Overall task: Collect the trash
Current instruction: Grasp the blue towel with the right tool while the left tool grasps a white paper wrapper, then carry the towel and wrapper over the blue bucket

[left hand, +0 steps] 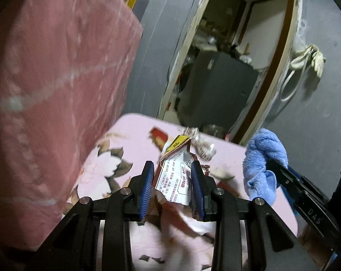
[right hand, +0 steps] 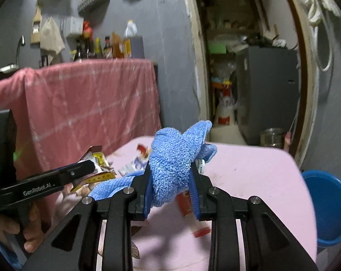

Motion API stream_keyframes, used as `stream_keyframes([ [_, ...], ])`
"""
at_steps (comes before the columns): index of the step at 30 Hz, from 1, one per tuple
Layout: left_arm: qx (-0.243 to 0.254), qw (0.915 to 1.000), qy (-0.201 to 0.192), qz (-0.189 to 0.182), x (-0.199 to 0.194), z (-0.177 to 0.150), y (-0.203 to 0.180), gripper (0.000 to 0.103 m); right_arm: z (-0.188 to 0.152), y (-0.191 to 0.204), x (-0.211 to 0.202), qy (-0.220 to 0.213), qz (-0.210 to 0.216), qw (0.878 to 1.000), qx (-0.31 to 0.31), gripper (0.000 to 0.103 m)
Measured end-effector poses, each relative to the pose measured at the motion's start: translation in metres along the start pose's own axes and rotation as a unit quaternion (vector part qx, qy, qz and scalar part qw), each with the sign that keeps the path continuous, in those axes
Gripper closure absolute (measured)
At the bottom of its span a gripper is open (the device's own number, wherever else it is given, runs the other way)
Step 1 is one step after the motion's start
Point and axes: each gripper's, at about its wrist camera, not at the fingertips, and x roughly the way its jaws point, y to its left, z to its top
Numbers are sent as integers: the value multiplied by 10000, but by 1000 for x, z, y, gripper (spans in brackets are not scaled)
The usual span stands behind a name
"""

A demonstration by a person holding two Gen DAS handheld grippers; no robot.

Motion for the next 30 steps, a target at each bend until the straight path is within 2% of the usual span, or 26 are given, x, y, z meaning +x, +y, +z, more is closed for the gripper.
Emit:
stream_keyframes([
  [8,304,9958,-813,-298,-16,19,-47,74,19,-9,-50,-955,-488,9941,-158,77],
  [18,606,9821,-1534,-909,-15,28,-143,74,32,-50,-119,-1833,-1499,9697,-597,77],
  [25,753,9770,-1565,-1234,15,21,-211,74,32,-106,-146,-2056,-2244,9499,-707,77],
  [30,913,9783,-1105,-1497,54,13,-256,74,20,-156,-151,-1970,-2570,9449,-486,77],
])
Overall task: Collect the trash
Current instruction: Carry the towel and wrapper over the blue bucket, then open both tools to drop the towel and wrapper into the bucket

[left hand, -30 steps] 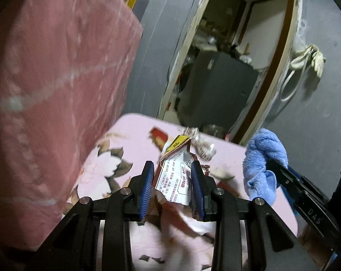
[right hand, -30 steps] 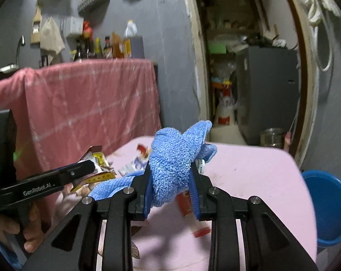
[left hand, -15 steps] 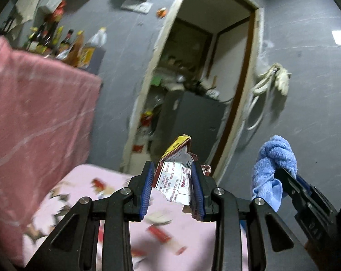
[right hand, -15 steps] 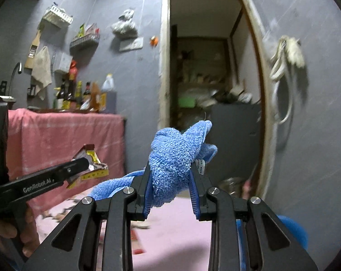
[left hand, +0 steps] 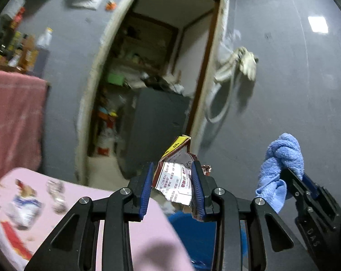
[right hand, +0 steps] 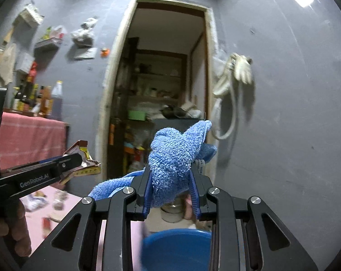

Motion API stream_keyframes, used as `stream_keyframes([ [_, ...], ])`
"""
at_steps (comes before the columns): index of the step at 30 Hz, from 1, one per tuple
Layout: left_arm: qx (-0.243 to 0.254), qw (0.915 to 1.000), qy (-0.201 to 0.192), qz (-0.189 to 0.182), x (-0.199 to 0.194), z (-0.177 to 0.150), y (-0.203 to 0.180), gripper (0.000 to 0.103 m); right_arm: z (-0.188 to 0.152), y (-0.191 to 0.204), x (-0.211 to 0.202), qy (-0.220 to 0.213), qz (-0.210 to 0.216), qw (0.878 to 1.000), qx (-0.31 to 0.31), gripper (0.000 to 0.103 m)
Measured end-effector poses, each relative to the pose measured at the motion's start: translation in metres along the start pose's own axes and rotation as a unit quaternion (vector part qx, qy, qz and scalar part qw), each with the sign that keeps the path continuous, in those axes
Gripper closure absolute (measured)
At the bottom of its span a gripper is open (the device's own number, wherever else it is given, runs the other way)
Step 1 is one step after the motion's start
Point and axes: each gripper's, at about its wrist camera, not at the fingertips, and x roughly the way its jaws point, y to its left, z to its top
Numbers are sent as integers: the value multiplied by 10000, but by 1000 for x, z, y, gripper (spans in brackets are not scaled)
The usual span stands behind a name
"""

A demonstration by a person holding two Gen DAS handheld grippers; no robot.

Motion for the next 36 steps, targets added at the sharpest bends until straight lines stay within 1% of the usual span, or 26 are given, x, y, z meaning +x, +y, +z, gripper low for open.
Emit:
stream_keyframes([
  [2,-60,9994,309,-141,24,-5,-9,74,-10,-16,7,116,-104,9998,77,77],
  [5,-67,9969,747,-224,54,-14,-22,74,-29,-39,21,403,-205,9986,263,77],
  [9,32,9915,1281,-216,87,-28,-34,74,-55,-56,35,886,-250,9948,434,77],
  [13,47,9835,1788,-254,113,-47,-44,74,-72,-68,46,1251,-197,9904,558,76],
  [18,64,9722,2341,-66,142,-68,-46,73,-86,-77,57,1583,-171,9857,553,76],
  [20,51,9682,2503,-10,151,-77,-48,73,-92,-81,63,1701,-149,9835,595,75],
  [23,32,9599,2804,-43,166,-90,-50,72,-102,-87,71,1959,-112,9779,722,74],
  [26,54,9551,2963,-16,172,-103,-49,72,-112,-91,79,2177,-110,9727,792,70],
  [31,-88,9495,3137,9,180,-113,-44,71,-123,-95,88,2452,-32,9649,941,68],
  [34,-146,9498,3124,29,176,-112,-40,70,-124,-95,88,2470,-17,9643,955,66],
  [36,-210,9508,3090,39,173,-110,-38,65,-124,-96,87,2445,-15,9649,954,64],
])
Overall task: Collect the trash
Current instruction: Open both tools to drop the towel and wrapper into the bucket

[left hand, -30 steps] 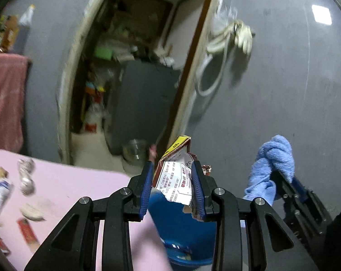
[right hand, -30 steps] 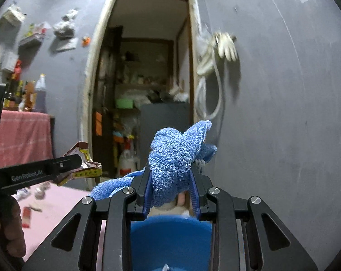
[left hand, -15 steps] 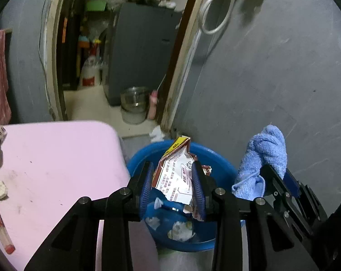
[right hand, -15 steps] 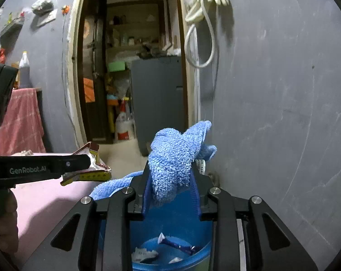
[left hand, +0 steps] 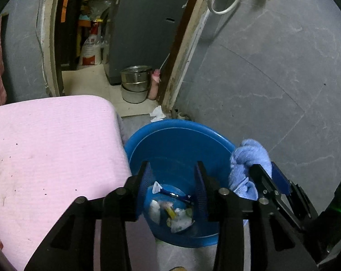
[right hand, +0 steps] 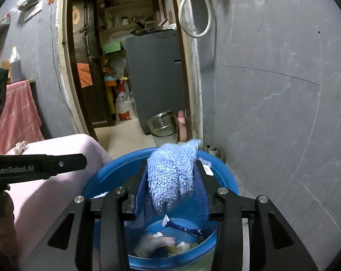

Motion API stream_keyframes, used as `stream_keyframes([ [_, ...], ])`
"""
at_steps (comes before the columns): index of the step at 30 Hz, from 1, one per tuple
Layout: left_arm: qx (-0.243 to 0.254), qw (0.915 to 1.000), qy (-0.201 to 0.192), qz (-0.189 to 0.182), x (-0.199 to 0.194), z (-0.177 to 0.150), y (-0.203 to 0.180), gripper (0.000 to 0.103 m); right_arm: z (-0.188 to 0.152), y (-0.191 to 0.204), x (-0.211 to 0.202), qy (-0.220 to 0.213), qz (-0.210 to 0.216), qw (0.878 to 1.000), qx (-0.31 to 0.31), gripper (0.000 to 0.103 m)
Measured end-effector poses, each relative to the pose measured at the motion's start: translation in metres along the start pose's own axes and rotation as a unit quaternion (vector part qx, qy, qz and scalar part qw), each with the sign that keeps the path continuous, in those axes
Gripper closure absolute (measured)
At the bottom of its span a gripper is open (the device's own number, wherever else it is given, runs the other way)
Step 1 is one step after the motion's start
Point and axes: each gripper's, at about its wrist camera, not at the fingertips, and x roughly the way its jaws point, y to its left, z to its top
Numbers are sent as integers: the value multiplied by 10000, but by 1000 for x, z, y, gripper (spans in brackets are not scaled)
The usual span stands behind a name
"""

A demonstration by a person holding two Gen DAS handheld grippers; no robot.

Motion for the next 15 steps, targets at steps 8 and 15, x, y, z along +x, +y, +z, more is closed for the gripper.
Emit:
stream_keyframes([
  [8,-279,9979,-554,-164,-43,5,12,50,13,2,-27,-496,47,9986,155,49],
  [15,-221,9903,-1364,-160,-106,9,29,29,32,17,-70,-1158,118,9929,254,31],
])
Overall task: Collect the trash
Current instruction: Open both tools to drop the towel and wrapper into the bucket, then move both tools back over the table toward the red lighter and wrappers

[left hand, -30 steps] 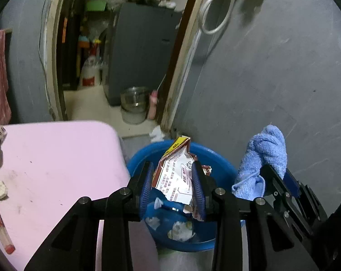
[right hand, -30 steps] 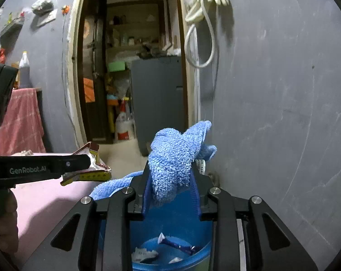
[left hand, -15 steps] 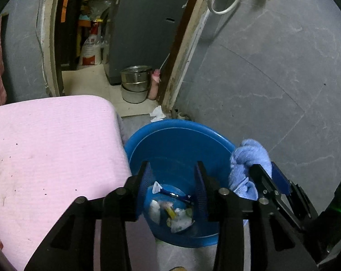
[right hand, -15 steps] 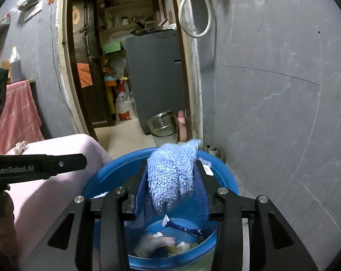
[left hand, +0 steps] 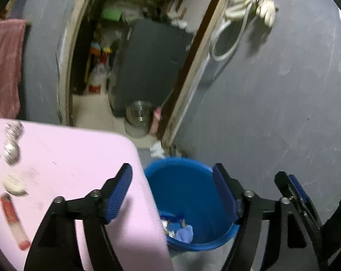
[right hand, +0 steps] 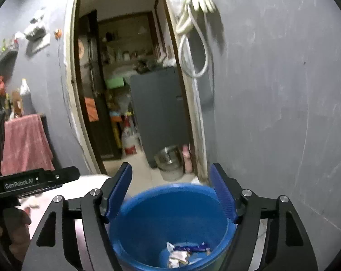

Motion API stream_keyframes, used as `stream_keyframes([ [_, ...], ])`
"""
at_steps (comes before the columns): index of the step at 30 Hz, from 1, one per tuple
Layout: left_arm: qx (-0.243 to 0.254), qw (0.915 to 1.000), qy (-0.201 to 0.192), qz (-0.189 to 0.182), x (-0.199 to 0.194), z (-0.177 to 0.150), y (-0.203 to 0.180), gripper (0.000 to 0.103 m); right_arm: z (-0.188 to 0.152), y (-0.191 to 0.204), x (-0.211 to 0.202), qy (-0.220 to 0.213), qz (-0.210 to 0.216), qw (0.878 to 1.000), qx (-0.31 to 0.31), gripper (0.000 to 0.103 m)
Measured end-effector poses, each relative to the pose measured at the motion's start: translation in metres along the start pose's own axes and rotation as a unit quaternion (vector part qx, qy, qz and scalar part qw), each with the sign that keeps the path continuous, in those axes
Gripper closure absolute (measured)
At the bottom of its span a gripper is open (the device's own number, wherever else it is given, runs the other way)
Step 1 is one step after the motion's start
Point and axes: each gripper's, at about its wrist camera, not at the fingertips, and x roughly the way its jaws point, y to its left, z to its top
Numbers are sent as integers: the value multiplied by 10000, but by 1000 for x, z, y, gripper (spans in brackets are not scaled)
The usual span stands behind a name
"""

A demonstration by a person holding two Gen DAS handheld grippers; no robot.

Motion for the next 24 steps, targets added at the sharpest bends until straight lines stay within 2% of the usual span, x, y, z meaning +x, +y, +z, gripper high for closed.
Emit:
stream_keyframes([
  [6,108,9972,-695,255,-52,16,14,8,21,27,-27,-379,231,9990,1,19],
  [9,134,9940,-1005,407,-78,22,23,6,32,44,-43,-569,379,9977,-14,14],
  [13,268,9881,-1366,652,-115,23,32,3,43,65,-61,-808,565,9951,-53,1],
  [17,253,9816,-1712,805,-154,22,45,2,51,87,-77,-985,717,9924,-156,0],
  [24,297,9736,-1974,1108,-202,20,67,2,57,124,-92,-1113,993,9884,-276,0],
])
